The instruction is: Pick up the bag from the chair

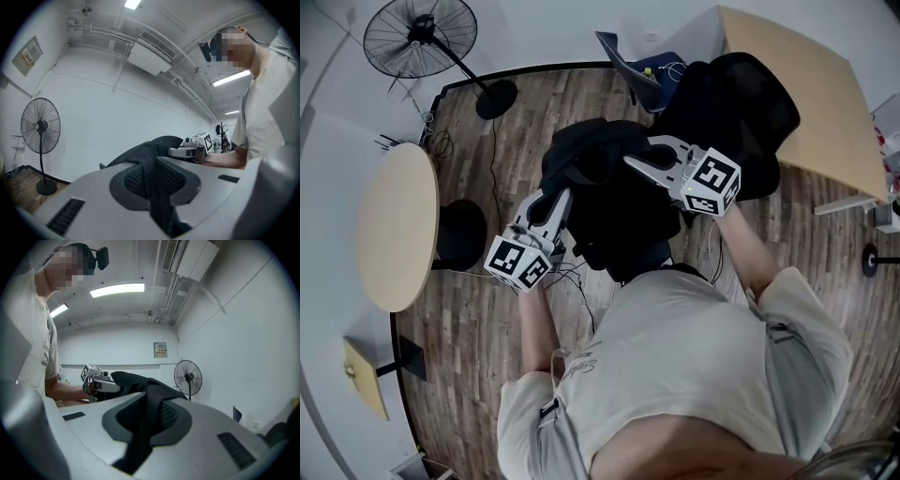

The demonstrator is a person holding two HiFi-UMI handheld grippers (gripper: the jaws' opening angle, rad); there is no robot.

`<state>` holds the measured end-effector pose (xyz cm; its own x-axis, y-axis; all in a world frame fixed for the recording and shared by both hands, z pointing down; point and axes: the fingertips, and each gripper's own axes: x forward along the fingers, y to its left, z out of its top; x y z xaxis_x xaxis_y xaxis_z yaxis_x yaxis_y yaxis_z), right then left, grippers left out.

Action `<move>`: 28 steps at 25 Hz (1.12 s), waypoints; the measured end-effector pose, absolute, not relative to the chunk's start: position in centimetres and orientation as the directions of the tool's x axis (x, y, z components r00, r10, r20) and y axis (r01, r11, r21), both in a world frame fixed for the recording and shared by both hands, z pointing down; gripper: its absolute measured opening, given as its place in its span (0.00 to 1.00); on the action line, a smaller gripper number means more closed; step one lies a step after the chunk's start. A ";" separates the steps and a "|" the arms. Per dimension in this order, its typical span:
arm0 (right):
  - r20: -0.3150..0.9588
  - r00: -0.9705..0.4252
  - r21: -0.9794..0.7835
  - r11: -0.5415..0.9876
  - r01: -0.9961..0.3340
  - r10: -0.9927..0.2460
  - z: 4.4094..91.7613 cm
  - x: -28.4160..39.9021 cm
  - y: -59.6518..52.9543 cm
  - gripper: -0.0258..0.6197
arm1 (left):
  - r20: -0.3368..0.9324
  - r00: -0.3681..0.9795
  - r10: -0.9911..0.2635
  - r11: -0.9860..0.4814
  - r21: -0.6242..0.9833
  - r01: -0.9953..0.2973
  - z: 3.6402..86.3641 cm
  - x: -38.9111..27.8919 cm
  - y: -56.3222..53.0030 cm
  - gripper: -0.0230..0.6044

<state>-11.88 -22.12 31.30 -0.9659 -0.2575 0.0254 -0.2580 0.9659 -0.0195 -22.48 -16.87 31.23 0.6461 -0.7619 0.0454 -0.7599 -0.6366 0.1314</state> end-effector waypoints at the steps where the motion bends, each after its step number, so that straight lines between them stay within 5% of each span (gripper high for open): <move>1: 0.027 -0.966 -0.021 0.966 -0.258 -0.258 31.4 -11.9 -22.1 0.08 | 0.044 0.643 -0.765 -0.634 0.131 -0.762 31.3 -22.5 -16.8 0.11; 28: 0.058 -0.971 -0.018 0.972 -0.233 -0.232 32.7 -12.8 -22.1 0.08 | 0.053 0.612 -0.789 -0.602 0.130 -0.788 32.8 -22.9 -16.2 0.11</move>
<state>-12.79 -22.05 32.73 -0.9710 -0.2317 0.0580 -0.2331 0.9723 -0.0185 -22.91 -16.16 32.75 0.6121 -0.7890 0.0525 -0.7876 -0.6023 0.1304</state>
